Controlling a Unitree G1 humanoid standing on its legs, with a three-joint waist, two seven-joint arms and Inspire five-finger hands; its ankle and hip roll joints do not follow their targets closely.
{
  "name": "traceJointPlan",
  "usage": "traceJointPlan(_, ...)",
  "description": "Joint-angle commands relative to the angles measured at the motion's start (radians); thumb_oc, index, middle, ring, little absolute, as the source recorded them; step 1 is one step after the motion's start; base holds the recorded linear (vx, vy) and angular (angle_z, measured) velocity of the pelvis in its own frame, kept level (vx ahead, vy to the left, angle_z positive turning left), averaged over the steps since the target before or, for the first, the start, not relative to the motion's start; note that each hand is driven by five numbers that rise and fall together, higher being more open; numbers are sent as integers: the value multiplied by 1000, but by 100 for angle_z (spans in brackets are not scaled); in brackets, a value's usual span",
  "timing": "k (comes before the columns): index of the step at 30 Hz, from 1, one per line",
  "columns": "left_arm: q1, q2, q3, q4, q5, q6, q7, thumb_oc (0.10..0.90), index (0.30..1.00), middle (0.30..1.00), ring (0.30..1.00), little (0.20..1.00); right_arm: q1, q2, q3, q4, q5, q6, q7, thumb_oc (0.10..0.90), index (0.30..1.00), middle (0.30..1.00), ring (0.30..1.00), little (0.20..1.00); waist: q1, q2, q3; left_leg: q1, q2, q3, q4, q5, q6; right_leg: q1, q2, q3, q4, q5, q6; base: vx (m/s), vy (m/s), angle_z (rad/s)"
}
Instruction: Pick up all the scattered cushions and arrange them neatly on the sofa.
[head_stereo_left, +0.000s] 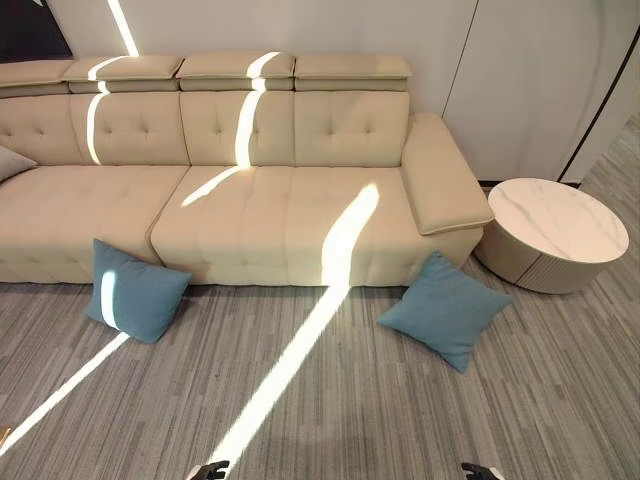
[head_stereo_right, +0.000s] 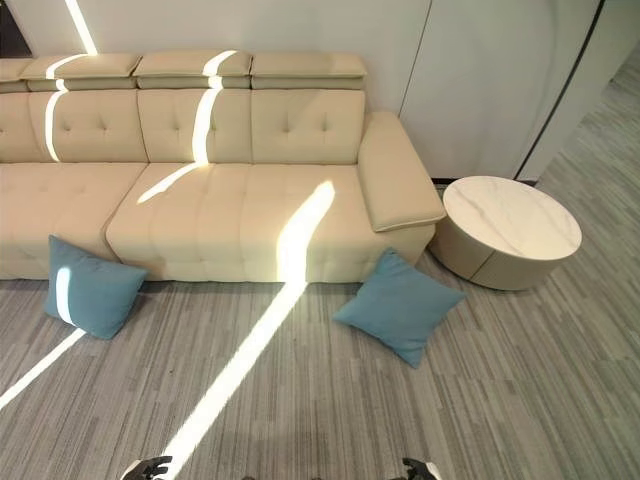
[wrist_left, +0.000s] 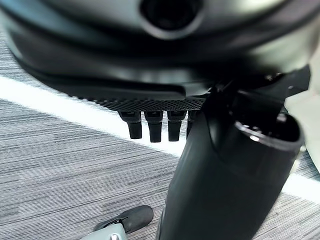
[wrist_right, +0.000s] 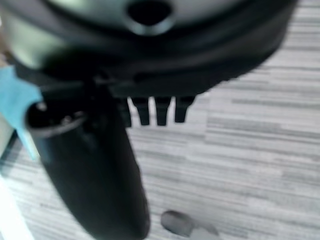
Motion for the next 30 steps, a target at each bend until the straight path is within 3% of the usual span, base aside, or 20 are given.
traceJointPlan(1, -59, -2, -9, 56, 17, -18, 14, 800, 900, 900, 900, 900, -41, -19, 2, 35, -5, -13, -18, 800, 900, 900, 900, 900, -2, -20, -5, 9, 32, -25, 2, -98, -44, 5, -17, -27, 13, -70, 64, 0, 0, 0)
traceJointPlan(8, -69, -6, -16, 54, 6, -17, 20, 800, 900, 900, 900, 900, -44, -15, 5, 34, 2, -14, -21, 800, 900, 900, 900, 900, -4, -29, 8, 8, 47, -24, 17, -94, -47, 7, -2, -13, 13, -77, 52, -17, -39, -2)
traceJointPlan(14, -87, -9, -32, 44, 7, -14, 22, 800, 900, 900, 900, 900, -55, -19, 18, 38, -6, -12, -23, 800, 900, 900, 900, 900, -5, -43, 31, -44, 47, -24, 122, -124, -49, -1, 2, -2, 14, -70, 40, -28, -27, -7)
traceJointPlan(16, -100, -12, -42, 33, -5, -20, 25, 800, 900, 900, 900, 900, -65, -26, 22, 40, -7, -9, -29, 800, 900, 900, 900, 900, 7, -52, 53, -92, 28, -78, 186, -132, -54, -21, -3, 14, 25, -64, 38, -99, 6, -16)
traceJointPlan(19, -108, -20, -48, 32, -12, -23, 28, 800, 900, 900, 900, 900, -71, -30, 20, 43, -8, -7, -32, 800, 900, 900, 900, 900, 7, -51, 51, -113, 10, -141, 188, -145, -55, -41, -8, 19, 27, -58, 43, -22, 47, -33)
traceJointPlan(23, -104, -22, -55, 42, 8, -19, 23, 800, 900, 900, 900, 900, -72, -30, 20, 39, -18, 0, -27, 800, 900, 900, 900, 900, -2, -48, 46, -99, 11, -111, 159, -148, -38, -56, -23, 35, 28, -45, 58, 30, 124, -19)
traceJointPlan(30, -123, 2, -78, 26, 42, -20, 16, 800, 900, 900, 900, 900, -103, -20, 72, 4, -54, 13, -21, 800, 900, 900, 900, 900, -6, -48, 70, -133, -5, -44, 148, -154, 2, -175, -42, 85, 104, -22, 88, -54, 124, -49)
